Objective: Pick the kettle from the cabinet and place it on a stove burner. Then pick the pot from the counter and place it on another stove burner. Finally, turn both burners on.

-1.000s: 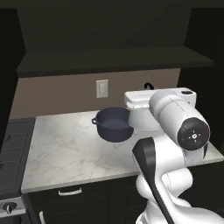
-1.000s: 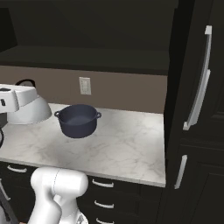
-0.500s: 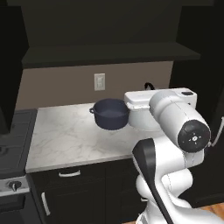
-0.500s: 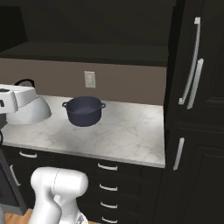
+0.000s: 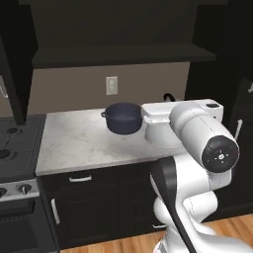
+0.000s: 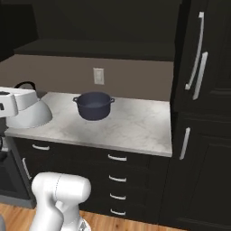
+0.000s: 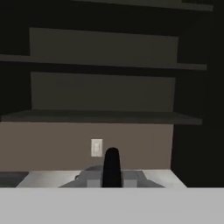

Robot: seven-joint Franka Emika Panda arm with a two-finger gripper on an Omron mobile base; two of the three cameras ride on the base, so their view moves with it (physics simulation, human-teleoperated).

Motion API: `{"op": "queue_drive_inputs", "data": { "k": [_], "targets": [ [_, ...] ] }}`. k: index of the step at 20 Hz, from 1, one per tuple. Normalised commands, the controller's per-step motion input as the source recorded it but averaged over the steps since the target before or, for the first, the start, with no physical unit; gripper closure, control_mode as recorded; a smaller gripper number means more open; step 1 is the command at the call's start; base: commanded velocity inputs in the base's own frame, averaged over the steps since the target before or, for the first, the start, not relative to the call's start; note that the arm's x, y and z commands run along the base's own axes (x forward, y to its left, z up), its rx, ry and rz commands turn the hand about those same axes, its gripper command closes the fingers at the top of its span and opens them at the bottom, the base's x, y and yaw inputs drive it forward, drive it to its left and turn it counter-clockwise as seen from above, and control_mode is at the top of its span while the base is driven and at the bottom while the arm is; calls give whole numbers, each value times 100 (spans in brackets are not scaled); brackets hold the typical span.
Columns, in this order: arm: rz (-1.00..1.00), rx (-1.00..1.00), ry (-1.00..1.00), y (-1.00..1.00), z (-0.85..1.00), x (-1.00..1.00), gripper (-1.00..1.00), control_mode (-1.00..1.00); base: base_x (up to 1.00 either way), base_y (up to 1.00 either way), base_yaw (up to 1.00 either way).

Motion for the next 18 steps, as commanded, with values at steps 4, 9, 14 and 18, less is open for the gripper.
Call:
{"op": "queue_drive_inputs", "data": {
  "k": [4,9,14,18],
  "targets": [
    [0,0,0,0,0,0,100,100,-34,55,0],
    [0,0,0,0,0,0,100,100,-33,61,0],
    [0,0,0,0,0,0,100,100,-41,54,0],
    [0,0,0,0,0,0,100,100,-47,45,-5]
  ]
}}
